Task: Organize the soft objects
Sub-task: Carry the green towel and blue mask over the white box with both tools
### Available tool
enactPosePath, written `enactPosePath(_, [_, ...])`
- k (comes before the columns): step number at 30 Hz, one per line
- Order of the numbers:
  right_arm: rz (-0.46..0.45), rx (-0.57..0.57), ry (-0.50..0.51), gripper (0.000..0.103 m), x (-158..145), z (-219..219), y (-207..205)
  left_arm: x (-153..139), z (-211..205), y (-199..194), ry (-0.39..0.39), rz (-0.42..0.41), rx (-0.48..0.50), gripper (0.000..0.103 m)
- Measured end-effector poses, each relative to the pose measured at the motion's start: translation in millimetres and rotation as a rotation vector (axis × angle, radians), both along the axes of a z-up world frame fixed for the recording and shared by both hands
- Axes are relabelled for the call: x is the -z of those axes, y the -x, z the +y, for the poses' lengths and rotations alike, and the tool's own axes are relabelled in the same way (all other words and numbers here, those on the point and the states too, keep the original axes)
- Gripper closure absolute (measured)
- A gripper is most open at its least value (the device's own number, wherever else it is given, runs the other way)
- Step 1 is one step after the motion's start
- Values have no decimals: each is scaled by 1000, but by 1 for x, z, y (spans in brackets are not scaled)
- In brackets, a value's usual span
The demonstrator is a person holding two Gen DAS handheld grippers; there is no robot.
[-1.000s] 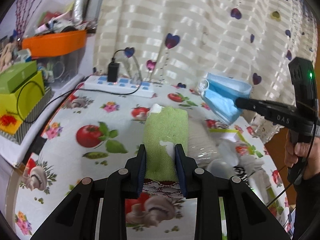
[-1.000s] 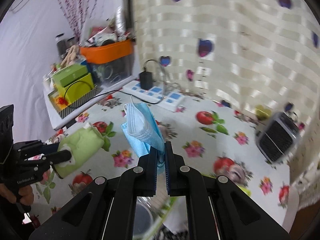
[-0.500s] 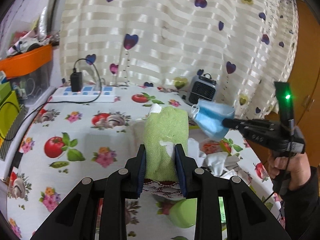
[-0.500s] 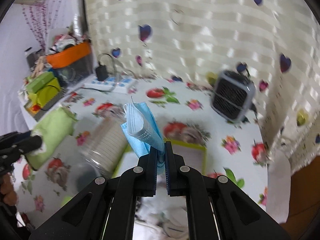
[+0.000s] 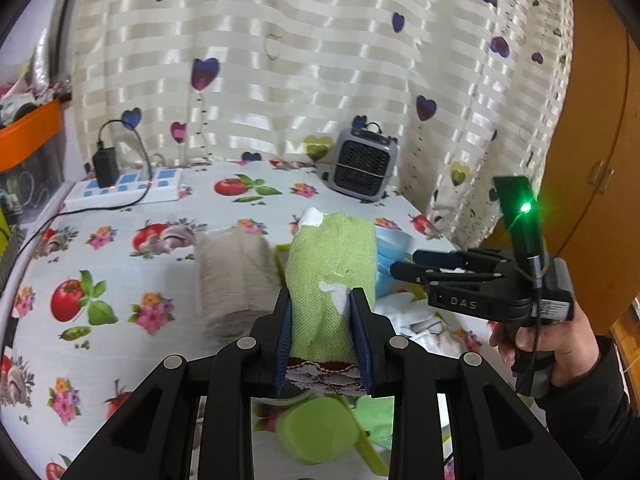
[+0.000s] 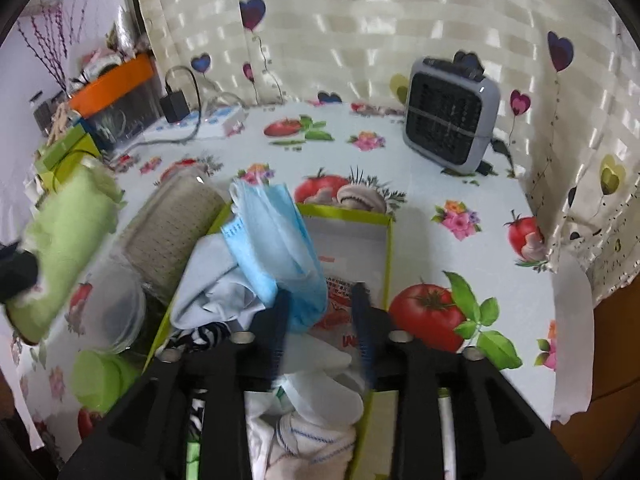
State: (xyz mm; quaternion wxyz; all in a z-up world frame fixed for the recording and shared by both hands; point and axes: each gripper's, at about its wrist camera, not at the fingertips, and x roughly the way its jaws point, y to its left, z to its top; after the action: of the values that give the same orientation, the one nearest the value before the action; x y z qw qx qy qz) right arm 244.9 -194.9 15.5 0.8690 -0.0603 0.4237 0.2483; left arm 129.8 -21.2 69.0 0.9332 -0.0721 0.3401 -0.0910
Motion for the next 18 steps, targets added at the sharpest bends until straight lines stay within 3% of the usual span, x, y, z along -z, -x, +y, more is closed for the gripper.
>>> enactPosePath(6, [-40,-6,-41,60,-15,-14,16,10,-26,-10,1,23,38,77])
enactPosePath(18, [-41,50,-154,60,-14,-55,57,47,-57,-49,9,132,74,75])
